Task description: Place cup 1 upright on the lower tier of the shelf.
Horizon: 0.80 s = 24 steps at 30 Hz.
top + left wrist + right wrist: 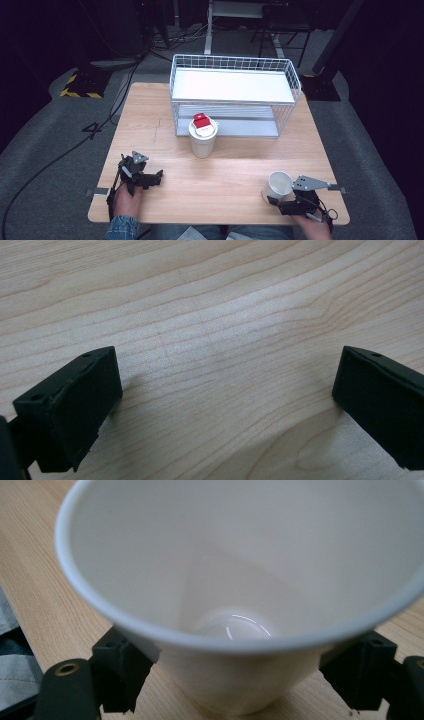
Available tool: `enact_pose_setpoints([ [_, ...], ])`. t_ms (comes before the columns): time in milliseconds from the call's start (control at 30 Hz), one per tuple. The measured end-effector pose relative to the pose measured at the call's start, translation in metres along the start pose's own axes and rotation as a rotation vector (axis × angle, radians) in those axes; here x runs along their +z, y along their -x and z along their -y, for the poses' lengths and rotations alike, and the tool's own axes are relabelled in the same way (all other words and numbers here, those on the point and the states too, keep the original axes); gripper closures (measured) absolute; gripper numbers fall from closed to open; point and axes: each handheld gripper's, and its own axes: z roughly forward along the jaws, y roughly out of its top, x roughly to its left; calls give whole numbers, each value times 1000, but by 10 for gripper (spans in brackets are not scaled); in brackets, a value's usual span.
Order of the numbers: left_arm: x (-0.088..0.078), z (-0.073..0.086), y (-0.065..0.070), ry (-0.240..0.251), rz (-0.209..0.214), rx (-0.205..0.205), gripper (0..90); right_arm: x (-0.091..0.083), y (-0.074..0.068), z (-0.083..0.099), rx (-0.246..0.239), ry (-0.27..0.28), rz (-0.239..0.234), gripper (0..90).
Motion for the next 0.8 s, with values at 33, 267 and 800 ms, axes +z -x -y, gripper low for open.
enact_pose_setpoints([
  [33,0,0,0,0,0,0,1,0,0,0,0,0,0,226],
  [267,0,0,0,0,0,0,1,-1,0,0,5,1,0,229],
  [800,0,0,0,1,-2,2,1,-7,-3,-13,7,-1,1,231],
])
